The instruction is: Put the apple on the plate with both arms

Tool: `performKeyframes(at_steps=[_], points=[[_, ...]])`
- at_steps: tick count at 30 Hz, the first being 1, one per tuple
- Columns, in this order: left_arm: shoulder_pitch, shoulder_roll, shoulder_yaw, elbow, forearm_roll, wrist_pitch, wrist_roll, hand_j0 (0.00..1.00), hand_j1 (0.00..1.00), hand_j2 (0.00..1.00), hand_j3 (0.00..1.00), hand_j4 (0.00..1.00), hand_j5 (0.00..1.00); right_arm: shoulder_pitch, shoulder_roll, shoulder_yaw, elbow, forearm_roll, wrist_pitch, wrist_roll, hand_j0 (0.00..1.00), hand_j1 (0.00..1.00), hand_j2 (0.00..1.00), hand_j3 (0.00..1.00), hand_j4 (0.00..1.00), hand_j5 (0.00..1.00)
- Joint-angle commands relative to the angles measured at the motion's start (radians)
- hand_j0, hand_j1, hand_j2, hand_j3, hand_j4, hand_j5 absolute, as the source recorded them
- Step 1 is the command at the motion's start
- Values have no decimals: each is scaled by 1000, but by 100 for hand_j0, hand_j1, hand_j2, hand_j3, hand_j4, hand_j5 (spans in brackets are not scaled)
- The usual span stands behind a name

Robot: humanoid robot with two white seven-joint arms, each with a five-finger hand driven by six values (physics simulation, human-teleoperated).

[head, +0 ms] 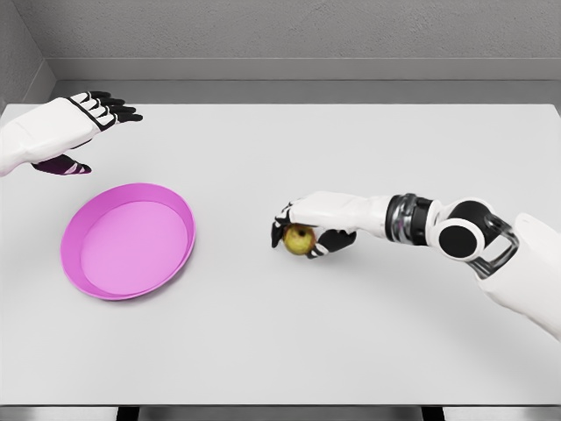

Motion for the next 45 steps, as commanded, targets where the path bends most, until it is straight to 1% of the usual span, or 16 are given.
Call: performKeyframes(at_steps=[1, 9, 11, 13, 16, 17, 19, 20, 23, 26, 27, 30, 34, 39, 43, 45], points=[[0, 1, 1, 0, 6, 1, 1, 100, 100, 100, 100, 100, 100, 0, 1, 1, 0, -2, 24, -1, 100, 100, 100, 100, 100, 100], [0, 1, 1, 0, 6, 1, 1, 100, 100, 100, 100, 100, 100, 0, -16, -17, -8, 0, 18, -1, 100, 100, 100, 100, 100, 100], [0, 0, 1, -2, 6, 1, 1, 100, 100, 100, 100, 100, 100, 15, -86, -140, -8, -3, 2, -1, 100, 100, 100, 100, 100, 100], [0, 0, 1, -2, 6, 1, 1, 100, 100, 100, 100, 100, 100, 41, -160, -272, -8, -5, -47, -1, 100, 100, 100, 100, 100, 100], [0, 0, 1, -5, 6, 1, 1, 100, 100, 100, 100, 100, 100, 136, -258, -490, -3, -8, -99, -1, 100, 100, 100, 100, 100, 100], [0, 0, 1, -5, 8, 1, 1, 100, 100, 100, 100, 100, 100, 178, -275, -557, 1, -9, -120, -1, 100, 100, 100, 100, 100, 100], [2, 0, -3, -9, 8, 1, 1, 100, 100, 100, 100, 100, 100, 308, -293, -734, 6, -9, -170, -1, 100, 100, 100, 100, 100, 100], [3, -2, -6, -17, 8, 1, 1, 100, 100, 100, 100, 100, 100, 336, -293, -770, 7, -9, -193, 0, 100, 100, 100, 100, 100, 100], [-3, -14, -58, -66, 3, 1, -1, 100, 100, 100, 100, 100, 100, 342, -338, -777, 64, -12, -240, -3, 100, 100, 100, 100, 100, 100], [-18, -43, -88, -103, -14, 1, -1, 100, 100, 100, 100, 100, 100, 361, -356, -775, 60, -14, -243, -9, 100, 100, 100, 100, 100, 100], [-37, -60, -116, -126, -17, 1, -1, 100, 100, 100, 100, 100, 100, 365, -355, -772, 58, -14, -245, -9, 100, 100, 100, 100, 100, 100], [-136, -111, -251, -160, -67, 1, -1, 100, 100, 100, 100, 100, 100, 380, -347, -772, 46, -14, -268, -9, 100, 100, 100, 100, 100, 100], [-213, -148, -354, -204, -141, 1, -15, 100, 100, 100, 100, 100, 100, 380, -338, -771, -8, -14, -262, -3, 100, 100, 100, 100, 100, 100], [-301, -208, -452, -239, -261, 1, -32, 100, 100, 100, 100, 100, 100, 379, -336, -769, 1, -14, -260, -3, 100, 100, 100, 100, 100, 100], [-330, -214, -507, -268, -236, 1, -65, 100, 100, 100, 100, 100, 100, 374, -335, -772, 1, -14, -260, -3, 100, 100, 100, 100, 100, 100], [-364, -235, -572, -265, -199, 1, -65, 100, 100, 100, 100, 100, 100, 377, -338, -771, 0, -14, -260, -3, 100, 100, 100, 100, 100, 100]])
